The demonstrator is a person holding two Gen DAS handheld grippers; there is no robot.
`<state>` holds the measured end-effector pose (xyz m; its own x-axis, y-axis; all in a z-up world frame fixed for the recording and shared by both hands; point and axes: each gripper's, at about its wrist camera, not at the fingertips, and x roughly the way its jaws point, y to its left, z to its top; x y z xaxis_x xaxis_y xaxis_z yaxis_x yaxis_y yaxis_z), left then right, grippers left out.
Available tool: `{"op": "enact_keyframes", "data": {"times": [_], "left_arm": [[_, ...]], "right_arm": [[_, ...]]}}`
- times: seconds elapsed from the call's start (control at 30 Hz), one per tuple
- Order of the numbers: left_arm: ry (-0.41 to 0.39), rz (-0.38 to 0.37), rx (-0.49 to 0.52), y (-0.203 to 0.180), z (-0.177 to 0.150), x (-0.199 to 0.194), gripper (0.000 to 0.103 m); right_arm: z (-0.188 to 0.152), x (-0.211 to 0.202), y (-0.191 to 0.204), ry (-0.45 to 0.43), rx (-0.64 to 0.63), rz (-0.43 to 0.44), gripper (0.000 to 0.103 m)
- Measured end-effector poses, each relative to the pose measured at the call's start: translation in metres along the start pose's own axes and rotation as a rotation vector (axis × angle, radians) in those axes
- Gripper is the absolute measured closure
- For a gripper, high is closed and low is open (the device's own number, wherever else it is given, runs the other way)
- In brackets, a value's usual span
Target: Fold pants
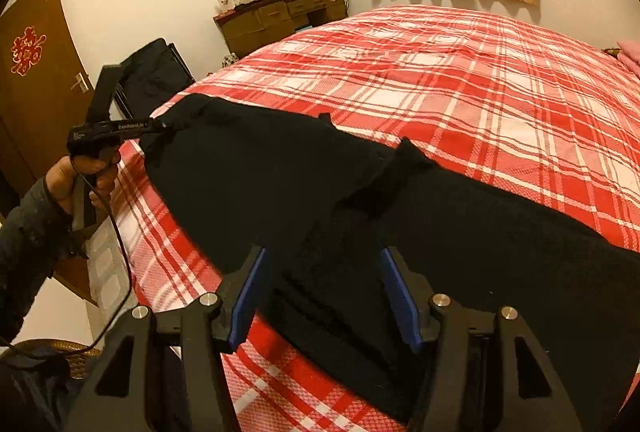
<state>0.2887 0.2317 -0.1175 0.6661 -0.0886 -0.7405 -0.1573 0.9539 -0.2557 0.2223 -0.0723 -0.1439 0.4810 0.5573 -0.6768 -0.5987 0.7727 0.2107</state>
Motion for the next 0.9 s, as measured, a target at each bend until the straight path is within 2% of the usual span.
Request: {"op": "enact_keyframes", "data": {"times": [0.13, 0.3, 0.43, 0.57, 0.67, 0.7, 0.9], "left_arm": [[0.000, -0.027, -0.024, 0.000, 0.000, -0.004, 0.078], [-0.028, -0.074, -0.046, 0.000, 0.001, -0.016, 0.079], [-0.036, -0.112, -0.069, 0.002, 0.002, -0.020, 0.079], [-0.061, -0.199, -0.115, 0.004, 0.002, -0.029, 0.080], [-0.088, -0.266, -0.121, -0.002, 0.004, -0.041, 0.080], [-0.102, -0.297, -0.111, -0.008, 0.005, -0.048, 0.080], [-0.134, -0.372, -0.034, -0.047, 0.012, -0.067, 0.081]], "right_arm": [[0.009, 0.001, 0.015, -0.016, -0.033, 0.041, 0.043], [0.013, 0.020, 0.042, 0.007, -0.112, 0.085, 0.043], [0.006, 0.058, 0.040, 0.140, -0.064, 0.088, 0.043], [0.010, 0.045, 0.043, 0.108, -0.058, 0.105, 0.043], [0.010, 0.023, 0.041, 0.046, -0.064, 0.105, 0.043], [0.009, 0.017, 0.039, 0.030, -0.065, 0.105, 0.043], [-0.003, -0.026, 0.010, -0.039, -0.002, 0.049, 0.042]]}}
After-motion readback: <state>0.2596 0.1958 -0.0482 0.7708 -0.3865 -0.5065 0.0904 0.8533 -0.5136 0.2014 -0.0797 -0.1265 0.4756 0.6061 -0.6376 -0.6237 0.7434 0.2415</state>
